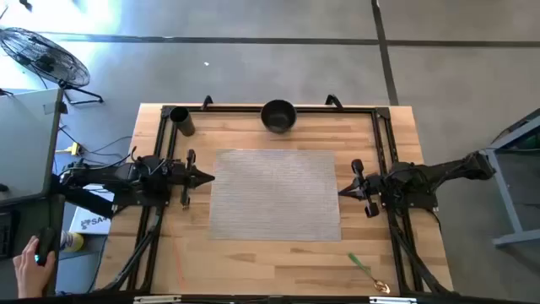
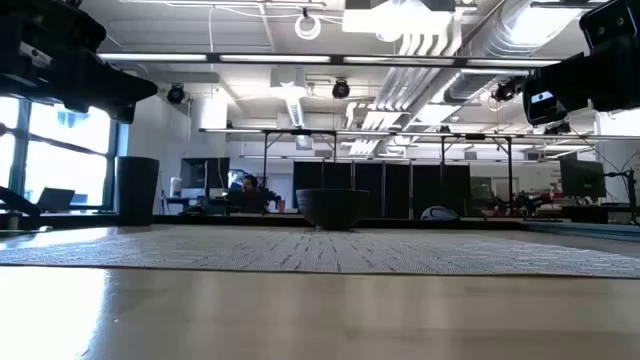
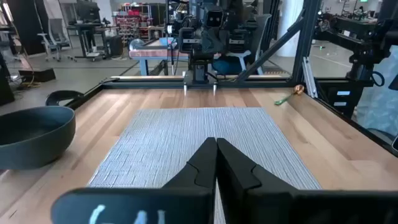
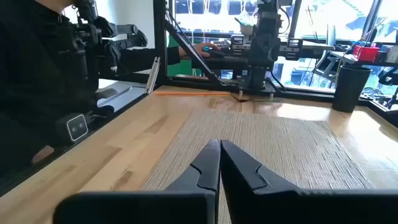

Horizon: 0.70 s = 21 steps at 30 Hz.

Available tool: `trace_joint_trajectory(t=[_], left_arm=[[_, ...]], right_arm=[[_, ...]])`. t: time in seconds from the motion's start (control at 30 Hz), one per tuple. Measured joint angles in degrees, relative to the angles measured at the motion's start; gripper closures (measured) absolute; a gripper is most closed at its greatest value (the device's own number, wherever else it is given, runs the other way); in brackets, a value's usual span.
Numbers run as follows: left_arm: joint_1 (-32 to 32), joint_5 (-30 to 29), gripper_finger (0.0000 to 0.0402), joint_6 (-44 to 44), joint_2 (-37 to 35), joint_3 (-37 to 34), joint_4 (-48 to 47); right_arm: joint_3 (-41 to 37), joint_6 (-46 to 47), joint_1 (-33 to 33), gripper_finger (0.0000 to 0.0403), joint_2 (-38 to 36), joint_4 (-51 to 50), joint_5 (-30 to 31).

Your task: Pick & Place Utensil

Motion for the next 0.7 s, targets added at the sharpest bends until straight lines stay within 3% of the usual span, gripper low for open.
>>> trace_joint_trajectory(t=[0.7], left_arm=[[0.00,0.00,0.0401,0.00,0.00,0.00,-0.02]], right_arm=[[-0.01,-0.01,-0.01,0.0398,0.01,0.00,0.00]])
